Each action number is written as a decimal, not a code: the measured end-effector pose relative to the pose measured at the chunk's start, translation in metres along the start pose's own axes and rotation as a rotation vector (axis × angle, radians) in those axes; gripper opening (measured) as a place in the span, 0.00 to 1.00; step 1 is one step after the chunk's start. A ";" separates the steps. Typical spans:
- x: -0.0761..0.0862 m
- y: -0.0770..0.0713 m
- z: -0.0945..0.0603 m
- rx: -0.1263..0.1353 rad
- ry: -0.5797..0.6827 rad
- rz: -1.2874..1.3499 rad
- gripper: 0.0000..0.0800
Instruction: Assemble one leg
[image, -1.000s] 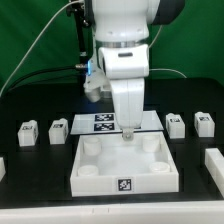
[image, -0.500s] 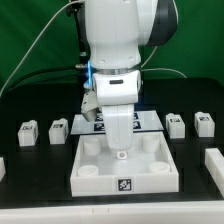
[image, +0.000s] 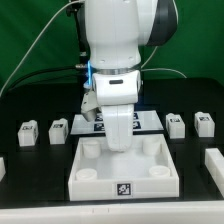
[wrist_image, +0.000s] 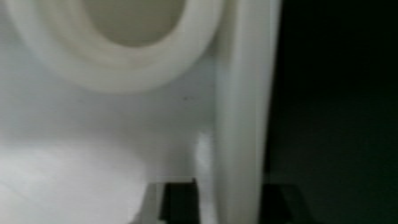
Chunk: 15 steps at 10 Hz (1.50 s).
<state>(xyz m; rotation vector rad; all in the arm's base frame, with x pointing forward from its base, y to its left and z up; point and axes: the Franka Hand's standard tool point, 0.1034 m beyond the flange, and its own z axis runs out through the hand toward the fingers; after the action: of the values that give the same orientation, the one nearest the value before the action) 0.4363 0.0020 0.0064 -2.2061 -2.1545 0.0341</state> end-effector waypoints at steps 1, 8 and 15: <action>0.000 0.003 -0.002 -0.012 0.001 0.000 0.10; 0.000 0.016 -0.005 -0.031 0.001 -0.003 0.07; 0.065 0.053 0.002 -0.037 0.052 -0.004 0.07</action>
Offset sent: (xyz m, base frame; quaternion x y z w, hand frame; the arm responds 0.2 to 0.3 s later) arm 0.0000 0.0000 0.0000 0.0000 0.0000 0.0000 1.0000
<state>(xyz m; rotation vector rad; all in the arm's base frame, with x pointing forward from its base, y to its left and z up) 0.4908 0.0661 0.0034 -2.1970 -2.1492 -0.0635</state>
